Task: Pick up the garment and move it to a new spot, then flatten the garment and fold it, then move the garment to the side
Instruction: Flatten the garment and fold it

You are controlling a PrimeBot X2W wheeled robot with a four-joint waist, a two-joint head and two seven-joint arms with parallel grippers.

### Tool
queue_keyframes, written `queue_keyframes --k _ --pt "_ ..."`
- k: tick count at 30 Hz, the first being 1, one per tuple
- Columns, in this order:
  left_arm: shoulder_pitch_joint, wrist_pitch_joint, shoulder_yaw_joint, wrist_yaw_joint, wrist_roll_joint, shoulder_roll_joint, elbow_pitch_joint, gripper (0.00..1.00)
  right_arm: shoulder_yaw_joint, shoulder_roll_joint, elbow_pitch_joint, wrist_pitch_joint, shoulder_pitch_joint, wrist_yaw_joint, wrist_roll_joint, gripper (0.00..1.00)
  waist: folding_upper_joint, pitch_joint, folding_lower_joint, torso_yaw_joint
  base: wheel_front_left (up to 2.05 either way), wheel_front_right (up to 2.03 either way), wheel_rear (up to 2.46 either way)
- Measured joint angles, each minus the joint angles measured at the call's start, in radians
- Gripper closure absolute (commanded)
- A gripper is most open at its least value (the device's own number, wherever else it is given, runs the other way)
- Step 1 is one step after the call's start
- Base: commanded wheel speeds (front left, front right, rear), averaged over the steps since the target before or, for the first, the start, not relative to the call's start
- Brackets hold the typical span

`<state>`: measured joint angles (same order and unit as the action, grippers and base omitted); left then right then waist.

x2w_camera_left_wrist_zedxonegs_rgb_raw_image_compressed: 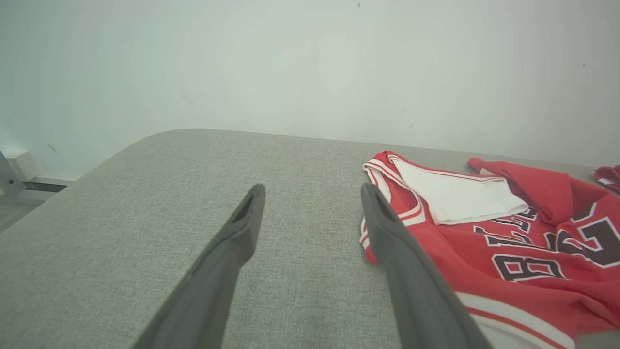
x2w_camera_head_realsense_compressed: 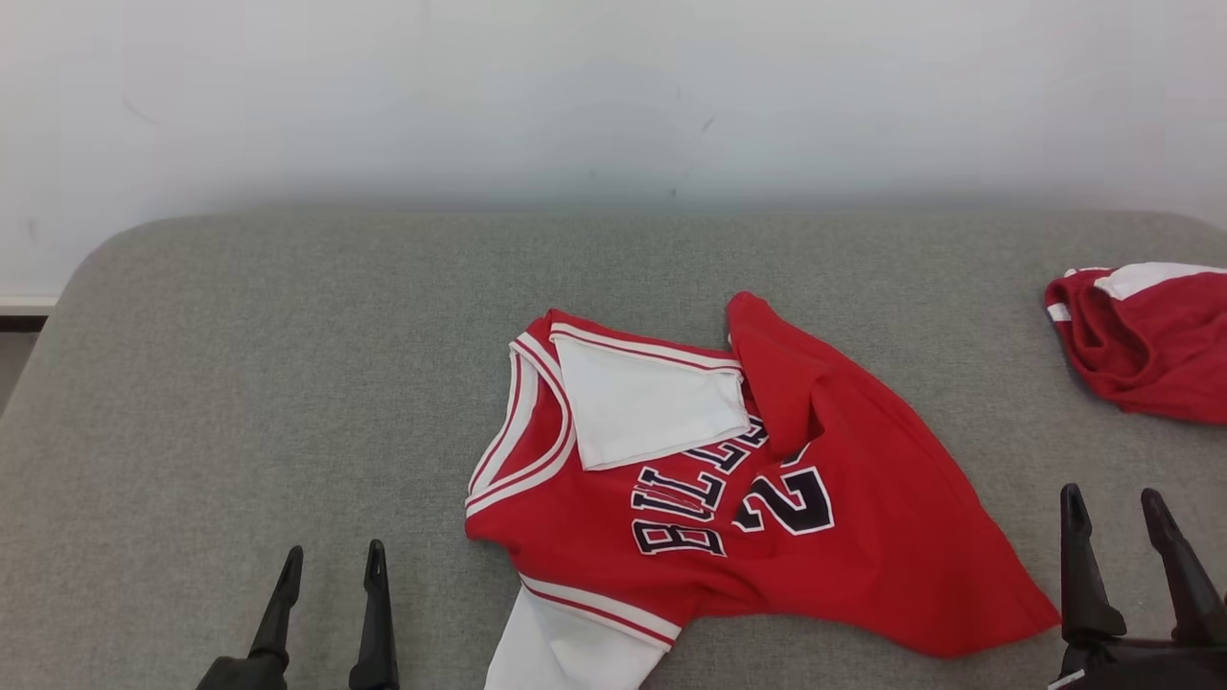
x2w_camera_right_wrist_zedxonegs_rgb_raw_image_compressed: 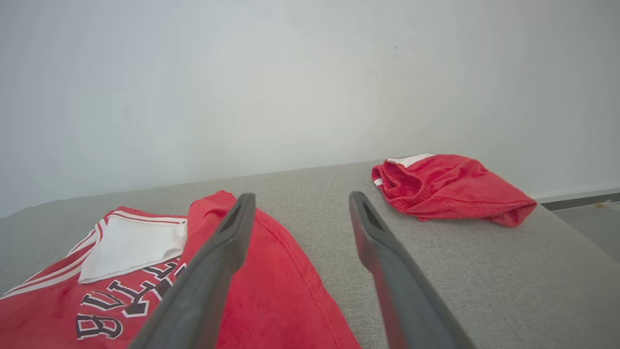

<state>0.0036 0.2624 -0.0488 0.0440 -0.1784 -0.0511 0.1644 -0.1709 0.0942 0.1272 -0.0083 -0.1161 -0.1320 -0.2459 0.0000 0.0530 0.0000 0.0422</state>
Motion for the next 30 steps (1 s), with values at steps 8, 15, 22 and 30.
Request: queue_keyframes --k 8,15,22,30 --pt "0.024 0.000 0.036 0.009 0.016 0.000 -0.006 0.00 0.040 0.002 0.029 -0.075 0.006 0.000 0.010 0.00 0.0000 -0.025 0.0000 -0.023 0.00 0.00 0.00" --pt "0.044 0.000 0.050 0.009 0.035 0.000 -0.022 0.00 0.105 0.015 0.010 -0.126 -0.013 0.000 0.004 0.00 0.0000 -0.045 -0.0001 -0.038 0.00 0.00 0.00" --pt "0.053 0.000 0.062 0.010 0.049 -0.006 -0.029 0.00 0.146 0.026 -0.036 -0.155 -0.026 0.000 -0.007 0.00 0.0000 -0.053 0.0000 -0.039 0.00 0.00 0.00" --pt "0.058 0.000 0.066 0.017 0.060 -0.013 -0.034 0.00 0.159 0.021 -0.081 -0.189 -0.020 0.000 -0.017 0.00 0.0000 -0.043 0.0000 -0.034 0.00 0.00 0.00"
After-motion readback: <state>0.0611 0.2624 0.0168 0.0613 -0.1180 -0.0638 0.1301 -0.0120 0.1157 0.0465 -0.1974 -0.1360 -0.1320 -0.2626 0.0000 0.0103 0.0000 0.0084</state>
